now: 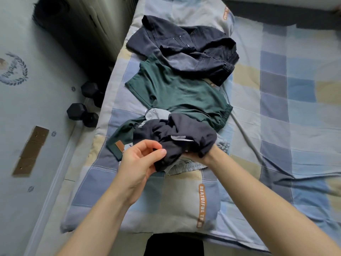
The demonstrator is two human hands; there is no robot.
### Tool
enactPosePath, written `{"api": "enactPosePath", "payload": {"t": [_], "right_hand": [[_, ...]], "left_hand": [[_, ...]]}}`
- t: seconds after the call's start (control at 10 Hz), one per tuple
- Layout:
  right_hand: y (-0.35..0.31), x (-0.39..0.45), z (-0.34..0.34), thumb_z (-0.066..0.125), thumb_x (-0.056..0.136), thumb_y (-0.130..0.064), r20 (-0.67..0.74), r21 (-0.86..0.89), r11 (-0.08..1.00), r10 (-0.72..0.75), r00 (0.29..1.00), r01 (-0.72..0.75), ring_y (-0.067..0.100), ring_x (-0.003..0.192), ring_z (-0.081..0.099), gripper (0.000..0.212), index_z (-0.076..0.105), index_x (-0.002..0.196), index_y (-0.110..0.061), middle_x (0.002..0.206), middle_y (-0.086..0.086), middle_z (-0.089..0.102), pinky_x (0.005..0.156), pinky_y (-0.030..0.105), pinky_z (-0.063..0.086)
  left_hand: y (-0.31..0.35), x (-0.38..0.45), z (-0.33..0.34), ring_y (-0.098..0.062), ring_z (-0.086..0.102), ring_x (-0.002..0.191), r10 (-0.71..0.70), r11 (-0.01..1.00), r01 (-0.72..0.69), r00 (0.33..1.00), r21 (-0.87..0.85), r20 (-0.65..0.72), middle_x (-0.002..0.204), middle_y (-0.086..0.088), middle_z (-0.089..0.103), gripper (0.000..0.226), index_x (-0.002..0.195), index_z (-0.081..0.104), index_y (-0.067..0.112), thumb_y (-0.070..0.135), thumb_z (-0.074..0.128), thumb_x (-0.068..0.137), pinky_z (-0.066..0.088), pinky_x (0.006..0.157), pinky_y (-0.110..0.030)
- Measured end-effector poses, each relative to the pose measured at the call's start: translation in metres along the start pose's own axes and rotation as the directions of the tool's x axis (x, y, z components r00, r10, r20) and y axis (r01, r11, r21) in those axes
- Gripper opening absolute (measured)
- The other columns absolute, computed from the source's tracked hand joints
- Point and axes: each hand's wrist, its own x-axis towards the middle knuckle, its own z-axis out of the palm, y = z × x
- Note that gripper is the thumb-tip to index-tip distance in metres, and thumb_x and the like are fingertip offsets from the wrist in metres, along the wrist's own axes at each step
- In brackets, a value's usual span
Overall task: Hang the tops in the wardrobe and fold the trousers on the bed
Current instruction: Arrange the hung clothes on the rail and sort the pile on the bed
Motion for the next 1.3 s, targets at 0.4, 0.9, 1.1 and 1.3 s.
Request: {"api": "enactPosePath", "payload": {"t": [0.4,0.9,1.1,1.3], "right_hand": [[-0.04,-0.215,0.013,0.044,0.098,-0.011,-0.141,-0.181,0.939,-0.318,0.937,0.292,0.024,0.087,0.07,0.023,0.067,0.102,-0.009,0.097,0.012,0.072,0.072,0.036,0.055],[-0.004,-0.481,0.024,0.042,0.101,-0.024,-0.385,-0.056,0.693,-0.679,0.625,0.719,0.024,0.086,0.071,0.028,0.066,0.116,-0.022,0.103,0.009,0.072,0.062,0.039,0.057],[0.033,-0.554,-0.006,0.056,0.082,-0.063,-0.554,0.158,0.617,-0.591,0.587,0.771,0.033,0.105,0.067,0.06,0.069,0.116,-0.016,0.115,0.014,0.069,0.084,0.051,0.055],[0.081,-0.613,-0.044,0.074,0.076,-0.024,-0.752,0.107,0.564,-0.494,0.437,0.819,0.03,0.078,0.073,0.028,0.073,0.101,-0.011,0.095,0.013,0.074,0.059,0.042,0.056]], "left_hand": [[0.067,-0.142,0.011,-0.023,0.068,0.105,-0.066,0.956,-0.01,0.967,0.294,0.245,0.108,-0.002,0.074,0.024,0.103,0.076,0.025,0.012,0.071,0.082,0.052,0.092,-0.037],[0.07,-0.23,0.067,-0.018,0.067,0.083,-0.169,0.594,-0.496,0.693,0.633,0.701,0.089,0.005,0.071,0.038,0.096,0.066,0.028,0.052,0.072,0.067,0.051,0.075,-0.036],[0.038,-0.225,0.089,-0.022,0.06,0.073,-0.11,0.085,-0.712,0.689,0.697,0.717,0.068,0.002,0.061,0.022,0.066,0.052,0.023,0.027,0.062,0.086,0.05,0.069,-0.038],[0.013,-0.226,0.109,-0.024,0.053,0.073,0.099,0.009,-0.701,0.71,0.713,0.697,0.08,0.0,0.052,0.019,0.073,0.049,0.021,0.019,0.051,0.092,0.044,0.063,-0.039]]}}
